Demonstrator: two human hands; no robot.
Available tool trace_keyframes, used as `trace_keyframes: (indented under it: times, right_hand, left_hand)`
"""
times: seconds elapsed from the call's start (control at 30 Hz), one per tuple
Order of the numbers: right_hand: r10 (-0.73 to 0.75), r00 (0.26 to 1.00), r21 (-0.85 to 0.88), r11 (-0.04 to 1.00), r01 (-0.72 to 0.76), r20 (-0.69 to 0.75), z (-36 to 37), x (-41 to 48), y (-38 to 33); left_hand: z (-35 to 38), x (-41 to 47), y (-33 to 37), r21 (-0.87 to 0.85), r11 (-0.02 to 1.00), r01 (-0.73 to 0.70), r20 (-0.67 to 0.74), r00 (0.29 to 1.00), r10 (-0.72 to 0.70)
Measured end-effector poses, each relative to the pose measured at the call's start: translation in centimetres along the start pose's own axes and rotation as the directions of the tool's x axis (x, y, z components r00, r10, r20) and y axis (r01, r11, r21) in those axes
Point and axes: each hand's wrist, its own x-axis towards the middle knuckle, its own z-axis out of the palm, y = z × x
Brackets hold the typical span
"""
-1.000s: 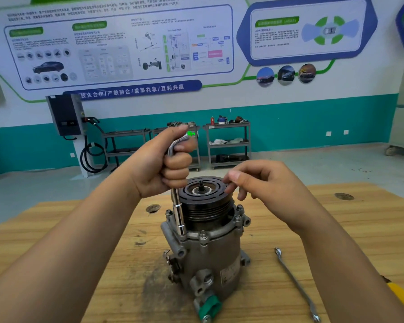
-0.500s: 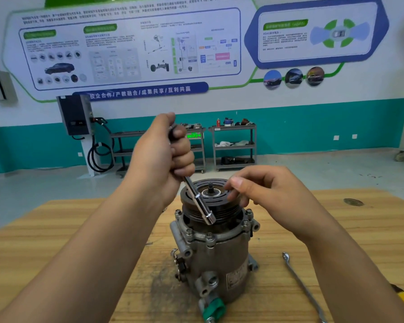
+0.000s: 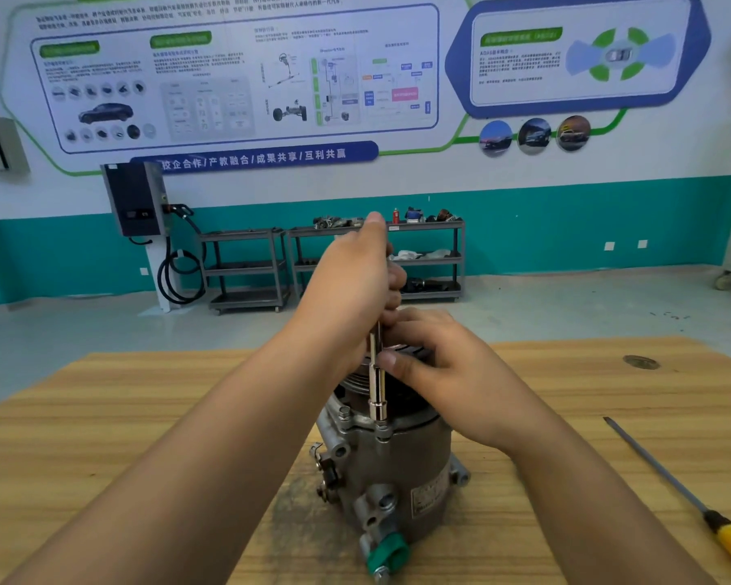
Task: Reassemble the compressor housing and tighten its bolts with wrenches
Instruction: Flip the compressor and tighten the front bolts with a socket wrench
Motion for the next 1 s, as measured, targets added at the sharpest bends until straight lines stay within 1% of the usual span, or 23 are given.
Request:
trace_keyframes:
  times: [0.07, 0.17, 0.23, 0.5, 0.6, 0.7, 0.77, 0.9, 1.0]
  right_hand:
    - [0.003, 1.000, -0.010, 1.000, -0.003, -0.006, 0.3, 0.1, 0.1]
    - [0.013, 1.000, 0.026, 1.000, -0.012, -0.010, 0.2, 0.1, 0.3]
    - [0.013, 1.000, 0.045, 0.999, -0.013, 0.002, 0.2, 0.1, 0.3]
    - [-0.015, 1.000, 0.078, 0.997, 0.016, -0.010, 0.1, 0.3, 0.2]
    - [-0.053, 0.998, 0.043, 0.998, 0.054, -0.016, 0.3, 0.3, 0.1]
    - [-0.068, 0.997, 0.058, 0.996, 0.069, -0.022, 0.3, 0.4, 0.1]
    - [-0.070, 0.997, 0.094, 0.993, 0.071, -0.016, 0.2, 0.4, 0.3]
    - [-0.019, 1.000, 0.252, 0.968, 0.020, -0.008, 0.2, 0.2, 0.4]
    - [-0.003, 1.000, 0.271, 0.962, 0.008, -0.019, 0.5, 0.2, 0.6]
  left_hand:
    - [0.0, 0.0, 0.0, -0.023, 1.000, 0.019, 0.003, 1.000, -0.019]
    - [-0.1, 0.0, 0.0, -0.085, 0.996, 0.035, -0.001, 0.999, -0.036]
    - [0.0, -0.1, -0.2, -0.089, 0.995, 0.034, -0.005, 0.999, -0.034]
    - [-0.2, -0.7, -1.0, -0.061, 0.995, -0.075, 0.007, 0.997, 0.076]
    - [-0.3, -0.9, -1.4, -0.098, 0.991, -0.093, -0.014, 0.996, 0.092]
    - [-0.5, -1.1, -1.6, -0.114, 0.990, -0.085, -0.009, 0.996, 0.085]
    - [-0.7, -1.3, -1.6, -0.118, 0.990, -0.075, 0.011, 0.997, 0.077]
    - [-1.1, -1.6, -1.8, -0.184, 0.980, -0.076, 0.058, 0.994, 0.088]
    - [-1.6, -1.8, -2.0, -0.217, 0.973, -0.082, 0.072, 0.992, 0.100]
